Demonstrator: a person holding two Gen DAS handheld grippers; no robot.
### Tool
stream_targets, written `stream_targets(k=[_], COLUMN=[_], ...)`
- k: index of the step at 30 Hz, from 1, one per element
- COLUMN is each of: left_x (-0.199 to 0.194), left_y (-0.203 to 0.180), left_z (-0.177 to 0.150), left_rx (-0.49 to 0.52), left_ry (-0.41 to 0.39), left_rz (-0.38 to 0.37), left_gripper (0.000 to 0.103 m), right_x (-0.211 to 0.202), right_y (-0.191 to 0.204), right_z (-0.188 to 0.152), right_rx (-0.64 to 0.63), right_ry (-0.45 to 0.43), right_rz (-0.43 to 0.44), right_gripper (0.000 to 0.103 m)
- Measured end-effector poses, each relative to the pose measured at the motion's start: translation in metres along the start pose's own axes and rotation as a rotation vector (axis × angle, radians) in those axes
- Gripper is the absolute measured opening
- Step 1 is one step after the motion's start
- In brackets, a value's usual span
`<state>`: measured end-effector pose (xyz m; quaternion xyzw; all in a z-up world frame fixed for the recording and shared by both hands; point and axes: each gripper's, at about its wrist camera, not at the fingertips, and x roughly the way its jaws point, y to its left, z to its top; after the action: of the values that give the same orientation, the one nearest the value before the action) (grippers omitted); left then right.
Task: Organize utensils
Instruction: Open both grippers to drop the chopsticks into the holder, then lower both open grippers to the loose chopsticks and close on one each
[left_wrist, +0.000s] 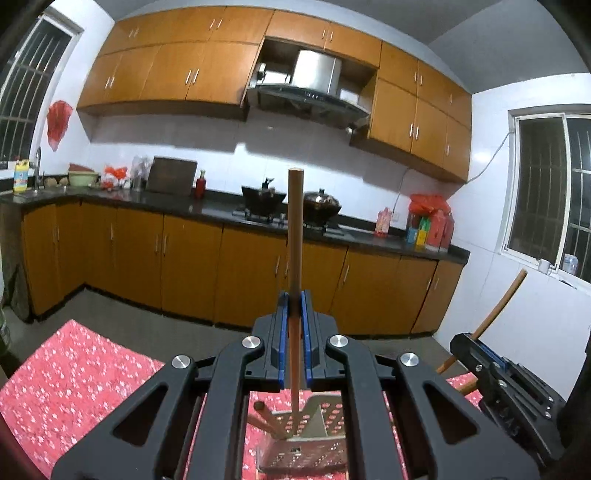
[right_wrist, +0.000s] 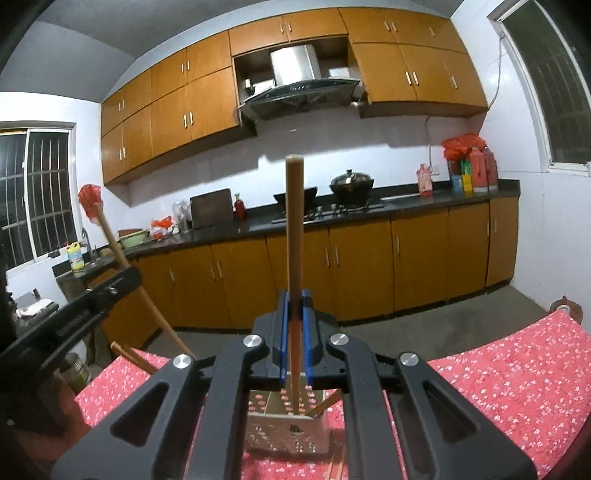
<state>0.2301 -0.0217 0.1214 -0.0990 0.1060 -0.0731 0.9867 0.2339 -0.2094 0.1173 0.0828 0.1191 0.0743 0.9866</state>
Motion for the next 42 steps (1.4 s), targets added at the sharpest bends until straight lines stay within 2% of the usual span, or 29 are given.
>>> stream_targets(k=[3,5,9,14,18,20,22,24,25,29,32,36,40,42], left_x=[-0.002,-0.006,-0.016,-0.042,-0.071,-0.082,-0.086,-0.084,-0.081,-0.067,-0.062,-0.066,-0.068,-0.068], left_y=[0.004,0.006,0.007,0.013,0.029,0.037,0.047,0.057,0.060,0.071,0.074,0.075,0.073,0.070], left_z=[-0.002,-0.001,0.005,0.013,0.005,-0.004,-0.020,-0.042,-0.053,-0.106,-0.141,-0.173,-0.189,-0.194], left_rx=[-0.011,-0.013,-0.020,-0.029,-0.054,-0.055,-0.052,-0.037,-0.024,0.018,0.012,-0.007,-0.014,-0.012], left_ry=[0.009,0.002,-0.013,-0.041,-0.035,-0.013,0.041,0.115,0.154,0.345,0.451,0.531,0.570,0.585], left_rz=[-0.003,0.008,0.005,-0.002,0.006,0.026,0.057,0.086,0.094,0.095,0.076,0.052,0.034,0.020], left_gripper=[0.013,0.038,0.039,0.039,0.039,0.039,0.039,0.039,0.039,0.039,0.039,0.039,0.039,0.038], right_x=[-0.002,-0.006,-0.017,-0.052,-0.082,-0.090,-0.088,-0.076,-0.067,-0.047,-0.041,-0.037,-0.035,-0.035], right_y=[0.000,0.000,0.001,-0.002,-0.019,-0.030,-0.042,-0.053,-0.059,-0.058,-0.045,-0.032,-0.026,-0.026], right_z=[-0.002,-0.002,0.002,0.007,-0.005,-0.022,-0.043,-0.073,-0.095,-0.157,-0.193,-0.211,-0.225,-0.224], right_rx=[0.007,0.015,0.019,0.016,0.021,0.020,0.020,0.033,0.044,0.074,0.085,0.086,0.035,-0.002], right_ry=[0.004,-0.001,-0.015,-0.061,-0.059,-0.019,0.057,0.183,0.273,0.499,0.597,0.641,0.674,0.661], right_rz=[0.008,0.010,0.015,0.017,-0.026,-0.072,-0.109,-0.130,-0.138,-0.098,-0.048,-0.028,-0.047,-0.091], right_gripper=[0.014,0.018,0.018,0.018,0.023,0.023,0.024,0.024,0.024,0.023,0.022,0.022,0.009,0.008])
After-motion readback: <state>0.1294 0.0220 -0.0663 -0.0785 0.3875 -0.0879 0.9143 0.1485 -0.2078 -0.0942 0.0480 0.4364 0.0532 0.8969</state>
